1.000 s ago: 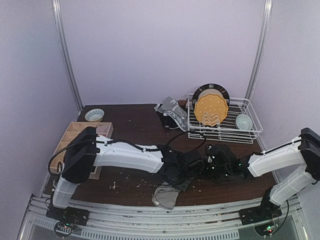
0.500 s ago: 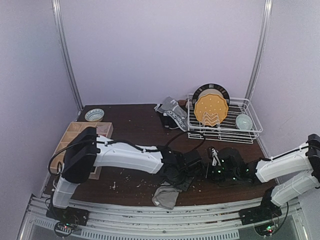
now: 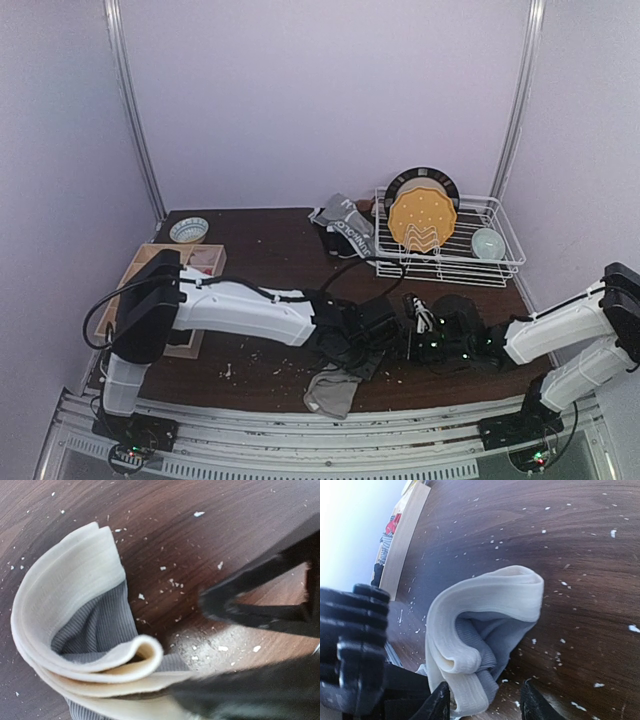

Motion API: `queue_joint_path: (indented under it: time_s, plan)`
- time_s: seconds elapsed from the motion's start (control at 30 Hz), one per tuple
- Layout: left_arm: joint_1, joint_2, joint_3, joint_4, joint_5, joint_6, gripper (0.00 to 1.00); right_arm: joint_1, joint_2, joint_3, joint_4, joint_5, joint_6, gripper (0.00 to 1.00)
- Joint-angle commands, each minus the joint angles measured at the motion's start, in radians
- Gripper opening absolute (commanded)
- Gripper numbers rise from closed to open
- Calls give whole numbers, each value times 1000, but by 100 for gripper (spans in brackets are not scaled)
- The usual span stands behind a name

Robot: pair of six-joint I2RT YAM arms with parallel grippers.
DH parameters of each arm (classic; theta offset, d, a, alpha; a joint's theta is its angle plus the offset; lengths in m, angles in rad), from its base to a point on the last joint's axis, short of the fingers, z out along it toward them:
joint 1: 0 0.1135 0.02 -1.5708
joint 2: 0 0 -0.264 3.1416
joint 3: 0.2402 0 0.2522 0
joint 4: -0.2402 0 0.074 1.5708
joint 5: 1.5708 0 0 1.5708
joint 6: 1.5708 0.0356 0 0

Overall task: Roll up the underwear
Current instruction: Pass from the left arm to the right

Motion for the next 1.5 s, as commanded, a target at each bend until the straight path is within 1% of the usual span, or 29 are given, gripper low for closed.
queue_joint_path:
  time_s: [0.0,0.17,0.37,0.47,0.5,0.53,0.63,0.7,0.8,0.83,0.97,1.07,1.17,1.33,1.47]
  plan:
    - [6,-44,-26,70,25,-5,0,6,20,33,-1,-45,-50,46]
    - [11,-45,-38,82,34,-4,0,7,24,53,-17,-56,-78,47]
    - [14,-47,-58,99,40,-7,0,6,35,110,-88,-103,-130,53]
    - [15,-50,-66,103,42,-8,0,5,80,157,-166,-87,-140,50]
    - [15,-52,-70,105,42,-8,0,5,94,167,-181,-80,-140,47]
    - [15,-55,-74,109,41,-8,0,5,107,174,-184,-74,-137,42]
    - [15,-65,-82,112,39,-5,0,3,127,184,-175,-65,-123,20]
    - [14,-76,-89,114,43,-4,0,0,120,179,-161,-47,-115,10]
    - [13,-108,-116,120,47,-2,0,-10,101,180,-178,-13,-115,2]
    - [13,-122,-132,123,48,-2,4,-15,99,188,-191,-9,-119,0]
    - [12,-190,-191,126,53,-2,19,-26,109,213,-228,-6,-130,0]
    - [7,-247,-237,124,56,2,29,-34,117,226,-239,-9,-133,0]
    - [-1,-292,-278,112,49,3,35,-45,117,236,-251,-11,-138,0]
    - [-5,-379,-371,99,-38,27,45,-71,134,267,-277,-33,-143,0]
    - [-5,-375,-400,87,-119,108,56,-98,165,296,-296,-75,-135,0]
